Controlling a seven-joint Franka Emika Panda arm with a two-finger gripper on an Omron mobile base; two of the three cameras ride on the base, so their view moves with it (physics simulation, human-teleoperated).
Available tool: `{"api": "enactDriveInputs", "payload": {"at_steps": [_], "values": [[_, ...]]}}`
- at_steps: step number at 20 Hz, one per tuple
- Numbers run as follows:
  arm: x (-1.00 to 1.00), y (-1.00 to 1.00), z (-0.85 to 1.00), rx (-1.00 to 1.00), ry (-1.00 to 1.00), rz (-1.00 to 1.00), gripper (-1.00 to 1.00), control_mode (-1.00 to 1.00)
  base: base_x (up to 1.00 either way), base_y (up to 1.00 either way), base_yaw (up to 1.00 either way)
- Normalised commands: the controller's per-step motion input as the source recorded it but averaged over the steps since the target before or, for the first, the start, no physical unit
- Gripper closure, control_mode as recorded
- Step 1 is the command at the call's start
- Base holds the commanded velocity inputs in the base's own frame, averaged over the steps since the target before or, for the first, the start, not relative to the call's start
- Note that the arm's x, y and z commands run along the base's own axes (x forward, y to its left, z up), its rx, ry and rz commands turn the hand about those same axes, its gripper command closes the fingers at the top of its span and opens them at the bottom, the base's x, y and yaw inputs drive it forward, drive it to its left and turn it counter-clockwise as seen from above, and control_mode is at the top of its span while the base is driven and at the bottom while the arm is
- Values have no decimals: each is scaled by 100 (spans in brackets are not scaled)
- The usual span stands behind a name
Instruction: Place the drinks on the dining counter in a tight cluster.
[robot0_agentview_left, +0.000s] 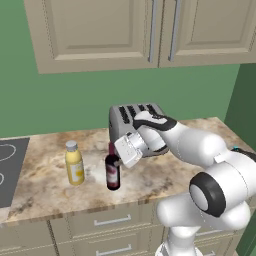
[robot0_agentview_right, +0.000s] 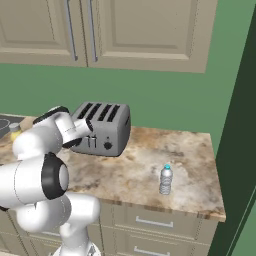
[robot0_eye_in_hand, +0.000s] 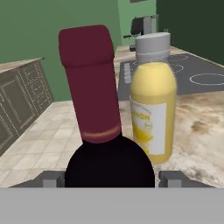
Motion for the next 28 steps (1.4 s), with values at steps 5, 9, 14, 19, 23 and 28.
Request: {"api": "enactDriveInputs", "payload": {"at_steps": [5, 9, 14, 19, 23, 28], "values": [[0, 0, 0, 0, 0, 0, 100, -100, 0, 0, 0], [-54, 0, 23, 0, -5, 0, 100, -100, 0, 0, 0], [-53, 0, 76, 0, -9, 0, 100, -100, 0, 0, 0], [-32, 0, 77, 0, -10, 0, 100, -100, 0, 0, 0], [-24, -17, 61, 0, -5, -1, 100, -100, 0, 0, 0], [-23, -25, 61, 3, -5, -1, 100, -100, 0, 0, 0]]}}
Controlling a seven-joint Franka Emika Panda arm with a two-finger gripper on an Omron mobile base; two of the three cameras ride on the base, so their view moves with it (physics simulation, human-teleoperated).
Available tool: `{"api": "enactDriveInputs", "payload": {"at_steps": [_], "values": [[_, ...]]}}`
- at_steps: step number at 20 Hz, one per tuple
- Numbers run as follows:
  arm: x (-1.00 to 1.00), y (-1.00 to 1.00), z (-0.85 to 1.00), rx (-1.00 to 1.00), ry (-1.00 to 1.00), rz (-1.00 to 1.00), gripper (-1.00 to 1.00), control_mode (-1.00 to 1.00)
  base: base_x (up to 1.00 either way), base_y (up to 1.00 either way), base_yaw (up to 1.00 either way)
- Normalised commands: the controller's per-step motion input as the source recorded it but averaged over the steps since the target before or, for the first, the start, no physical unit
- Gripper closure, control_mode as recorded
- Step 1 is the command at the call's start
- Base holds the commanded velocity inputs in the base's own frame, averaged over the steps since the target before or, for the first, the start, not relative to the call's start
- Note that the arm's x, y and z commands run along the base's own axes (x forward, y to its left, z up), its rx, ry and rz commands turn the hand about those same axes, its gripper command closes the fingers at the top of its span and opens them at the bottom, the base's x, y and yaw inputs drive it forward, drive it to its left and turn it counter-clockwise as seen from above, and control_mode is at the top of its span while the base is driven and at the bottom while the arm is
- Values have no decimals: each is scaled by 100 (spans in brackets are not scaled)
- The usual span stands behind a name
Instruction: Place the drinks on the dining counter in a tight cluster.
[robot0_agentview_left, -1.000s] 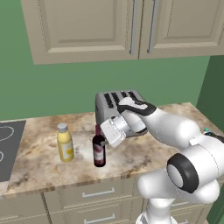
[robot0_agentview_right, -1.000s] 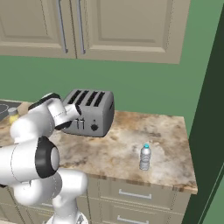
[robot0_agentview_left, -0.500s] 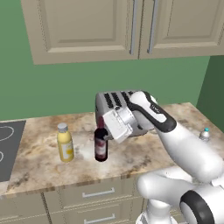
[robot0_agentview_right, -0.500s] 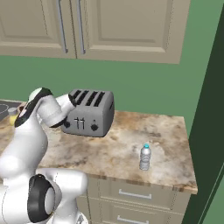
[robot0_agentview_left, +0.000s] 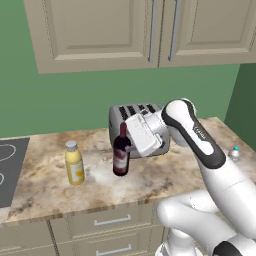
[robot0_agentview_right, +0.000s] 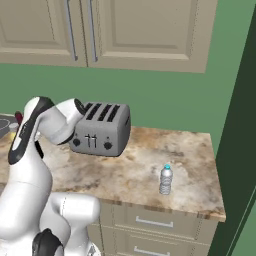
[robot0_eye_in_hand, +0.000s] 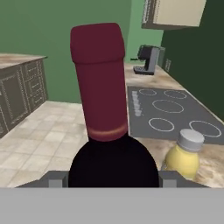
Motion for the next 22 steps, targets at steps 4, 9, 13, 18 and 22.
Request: {"api": "enactDriveInputs", "payload": {"at_steps": [4, 9, 13, 18, 22], "values": [[-19, -26, 54, 3, -1, 0, 100, -100, 0, 0, 0], [-1, -22, 6, 1, 0, 0, 100, -100, 0, 0, 0], [0, 0, 0, 0, 0, 0, 100, -100, 0, 0, 0], [0, 0, 0, 0, 0, 0, 100, -100, 0, 0, 0], [0, 0, 0, 0, 0, 0, 100, 100, -23, 0, 0]]}}
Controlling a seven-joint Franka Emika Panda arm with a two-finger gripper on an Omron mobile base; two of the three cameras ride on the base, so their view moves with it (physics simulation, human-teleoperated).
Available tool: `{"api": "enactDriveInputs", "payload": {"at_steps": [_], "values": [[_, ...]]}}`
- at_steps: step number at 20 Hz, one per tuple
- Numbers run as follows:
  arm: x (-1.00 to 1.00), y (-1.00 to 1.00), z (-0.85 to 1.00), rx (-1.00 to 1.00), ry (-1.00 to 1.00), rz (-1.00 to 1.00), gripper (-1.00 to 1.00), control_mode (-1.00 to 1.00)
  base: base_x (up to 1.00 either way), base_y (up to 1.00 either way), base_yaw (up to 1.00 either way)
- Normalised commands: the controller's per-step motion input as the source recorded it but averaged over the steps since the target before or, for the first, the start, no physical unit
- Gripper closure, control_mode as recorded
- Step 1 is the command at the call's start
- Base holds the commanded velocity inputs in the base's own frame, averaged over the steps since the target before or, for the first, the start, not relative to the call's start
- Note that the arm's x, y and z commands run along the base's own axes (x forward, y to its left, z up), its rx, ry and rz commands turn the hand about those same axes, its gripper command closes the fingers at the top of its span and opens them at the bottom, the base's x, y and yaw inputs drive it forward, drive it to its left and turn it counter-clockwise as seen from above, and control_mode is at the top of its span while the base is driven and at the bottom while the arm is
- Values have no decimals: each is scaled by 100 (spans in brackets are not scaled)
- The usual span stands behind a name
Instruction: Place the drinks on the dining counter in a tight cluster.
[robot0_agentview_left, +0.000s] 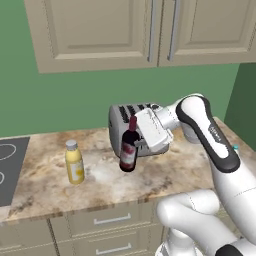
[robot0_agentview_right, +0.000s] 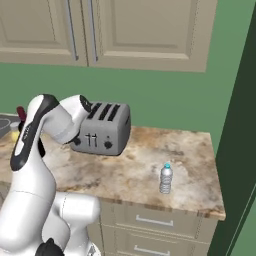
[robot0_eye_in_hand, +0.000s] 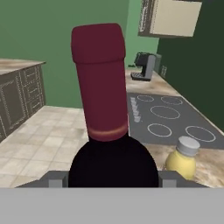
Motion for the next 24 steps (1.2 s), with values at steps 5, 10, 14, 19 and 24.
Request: {"api": "enactDriveInputs", "payload": {"at_steps": [5, 10, 14, 19, 24], "values": [[0, 0, 0, 0, 0, 0, 100, 100, -53, 21, 26], [0, 0, 0, 0, 0, 0, 100, 100, -43, 68, 65], [0, 0, 0, 0, 0, 0, 100, 100, -30, 64, 82], [0, 0, 0, 0, 0, 0, 100, 100, -27, 63, 83], [0, 0, 0, 0, 0, 0, 100, 100, -25, 57, 85]]}}
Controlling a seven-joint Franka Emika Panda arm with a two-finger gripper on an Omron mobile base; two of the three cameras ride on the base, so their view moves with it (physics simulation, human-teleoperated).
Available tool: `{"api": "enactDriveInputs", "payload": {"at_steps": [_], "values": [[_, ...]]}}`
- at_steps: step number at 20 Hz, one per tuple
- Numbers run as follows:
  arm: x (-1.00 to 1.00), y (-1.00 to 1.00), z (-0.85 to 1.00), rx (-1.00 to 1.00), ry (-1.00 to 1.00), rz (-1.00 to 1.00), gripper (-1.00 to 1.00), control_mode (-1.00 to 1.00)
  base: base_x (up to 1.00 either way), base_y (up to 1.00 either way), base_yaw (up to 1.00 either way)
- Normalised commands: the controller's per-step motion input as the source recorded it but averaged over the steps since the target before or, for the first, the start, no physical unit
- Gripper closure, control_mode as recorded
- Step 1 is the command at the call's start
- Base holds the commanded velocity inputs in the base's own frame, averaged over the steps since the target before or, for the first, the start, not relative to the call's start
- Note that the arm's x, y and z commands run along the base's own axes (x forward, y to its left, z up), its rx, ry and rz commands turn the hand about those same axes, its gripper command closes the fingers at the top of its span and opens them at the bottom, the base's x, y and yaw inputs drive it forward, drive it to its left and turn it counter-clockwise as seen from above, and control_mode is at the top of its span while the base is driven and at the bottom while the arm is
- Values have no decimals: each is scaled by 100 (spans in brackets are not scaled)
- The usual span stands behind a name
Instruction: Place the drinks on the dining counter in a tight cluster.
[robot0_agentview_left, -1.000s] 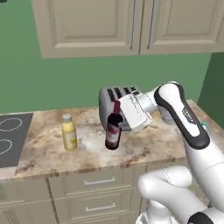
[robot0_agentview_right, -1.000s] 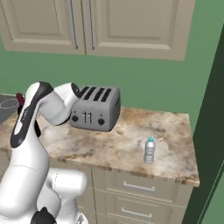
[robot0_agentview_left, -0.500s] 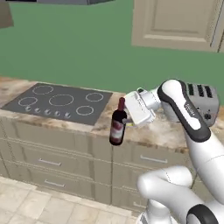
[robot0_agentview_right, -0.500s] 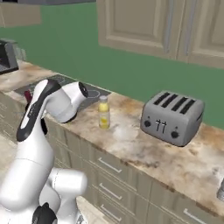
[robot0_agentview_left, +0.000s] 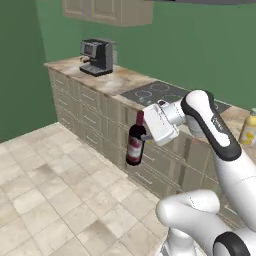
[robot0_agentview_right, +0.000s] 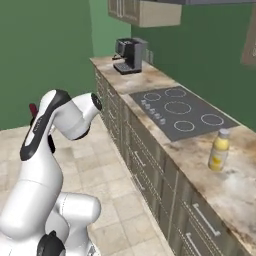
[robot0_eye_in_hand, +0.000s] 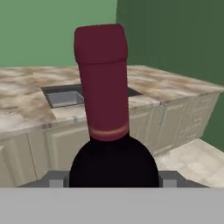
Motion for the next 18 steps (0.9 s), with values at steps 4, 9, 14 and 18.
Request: {"api": "enactDriveInputs", "payload": {"at_steps": [4, 9, 14, 18], "values": [[0, 0, 0, 0, 0, 0, 100, 100, -32, 53, 85], [0, 0, 0, 0, 0, 0, 100, 100, -34, 49, 84], [0, 0, 0, 0, 0, 0, 100, 100, -47, 33, 79], [0, 0, 0, 0, 0, 0, 100, 100, -69, 2, 71]]}}
